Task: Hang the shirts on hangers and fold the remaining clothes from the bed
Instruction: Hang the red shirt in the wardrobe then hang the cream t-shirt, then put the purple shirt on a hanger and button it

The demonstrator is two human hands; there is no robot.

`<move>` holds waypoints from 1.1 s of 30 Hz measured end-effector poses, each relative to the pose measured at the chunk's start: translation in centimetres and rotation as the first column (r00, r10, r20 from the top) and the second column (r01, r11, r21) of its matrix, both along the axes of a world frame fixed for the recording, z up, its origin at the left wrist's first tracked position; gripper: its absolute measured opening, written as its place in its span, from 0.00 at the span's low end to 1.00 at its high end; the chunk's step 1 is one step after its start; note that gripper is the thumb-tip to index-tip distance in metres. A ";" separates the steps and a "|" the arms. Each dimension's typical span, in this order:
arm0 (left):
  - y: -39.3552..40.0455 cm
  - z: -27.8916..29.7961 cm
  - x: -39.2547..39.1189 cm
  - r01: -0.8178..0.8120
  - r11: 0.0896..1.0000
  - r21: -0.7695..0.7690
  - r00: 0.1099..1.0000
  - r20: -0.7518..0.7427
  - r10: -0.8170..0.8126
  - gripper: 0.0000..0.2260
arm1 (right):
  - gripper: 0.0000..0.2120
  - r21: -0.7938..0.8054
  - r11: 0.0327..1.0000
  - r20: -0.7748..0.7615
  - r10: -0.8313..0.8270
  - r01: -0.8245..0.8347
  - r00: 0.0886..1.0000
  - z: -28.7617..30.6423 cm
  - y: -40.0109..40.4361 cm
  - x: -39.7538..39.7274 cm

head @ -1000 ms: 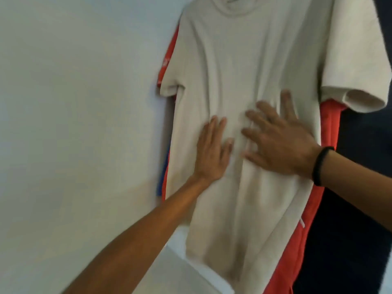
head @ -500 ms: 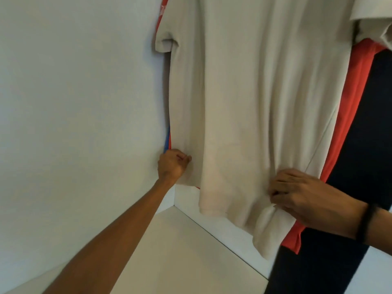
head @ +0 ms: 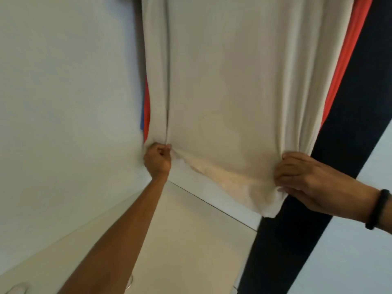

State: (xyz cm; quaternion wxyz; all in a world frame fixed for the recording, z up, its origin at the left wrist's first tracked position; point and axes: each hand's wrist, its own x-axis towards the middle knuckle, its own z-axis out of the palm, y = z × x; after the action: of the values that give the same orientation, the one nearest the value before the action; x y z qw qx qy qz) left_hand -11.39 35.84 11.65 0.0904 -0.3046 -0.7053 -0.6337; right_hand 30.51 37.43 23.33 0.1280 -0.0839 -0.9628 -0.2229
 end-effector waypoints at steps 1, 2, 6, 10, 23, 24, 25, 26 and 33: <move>-0.1 -0.6 -0.4 -0.024 0.999 -0.041 1.000 0.012 0.024 0.12 | 0.08 -0.013 1.000 -0.009 -0.018 0.018 1.000 -0.8 -0.1 -0.1; -0.1 -0.7 -0.7 -0.038 0.997 -0.073 0.999 -0.007 0.038 0.12 | 0.08 -0.011 0.999 -0.018 -0.045 0.045 0.999 -1.3 -0.1 -0.4; 0.6 1.4 -1.4 0.018 0.980 -0.199 1.000 0.003 -0.018 0.08 | 0.07 0.097 0.994 -0.099 -0.040 0.050 0.994 -2.3 -0.4 -3.1; 1.2 -0.3 -3.5 0.228 0.937 -0.263 0.971 0.128 -0.201 0.11 | 0.11 0.051 0.992 -0.207 -0.102 0.115 0.973 -4.8 -1.4 -4.7; -20.1 -3.6 3.1 0.203 0.817 -0.540 0.971 0.000 -0.241 0.10 | 0.19 -0.597 0.800 -0.197 -0.072 -0.061 0.978 -16.2 -9.7 -17.8; -22.0 -4.3 2.8 0.124 0.837 -0.533 0.981 -0.059 -0.183 0.09 | 0.20 -0.673 0.735 -0.193 -0.061 -0.087 0.979 -16.7 -11.1 -19.2; -24.1 -4.9 2.6 0.032 0.841 -0.541 0.985 -0.127 -0.120 0.08 | 0.22 -0.740 0.662 -0.192 -0.044 -0.115 0.980 -17.0 -12.7 -20.7; -26.2 -5.6 2.4 -0.070 0.834 -0.547 0.977 -0.208 -0.055 0.09 | 0.26 -0.790 0.598 -0.180 -0.020 -0.132 0.983 -17.4 -14.4 -22.1; -39.1 -10.7 -0.1 -0.456 0.573 -0.681 0.889 -0.321 0.327 0.19 | 0.40 -0.794 0.603 0.028 0.160 -0.075 0.987 -19.5 -23.7 -29.6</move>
State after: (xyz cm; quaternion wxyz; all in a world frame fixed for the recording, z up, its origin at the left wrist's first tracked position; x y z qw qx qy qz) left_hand -11.50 -3.25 0.99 0.1531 -0.1998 -0.9402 -0.2294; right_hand 0.90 13.73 3.83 0.0456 -0.0576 -0.9705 0.2295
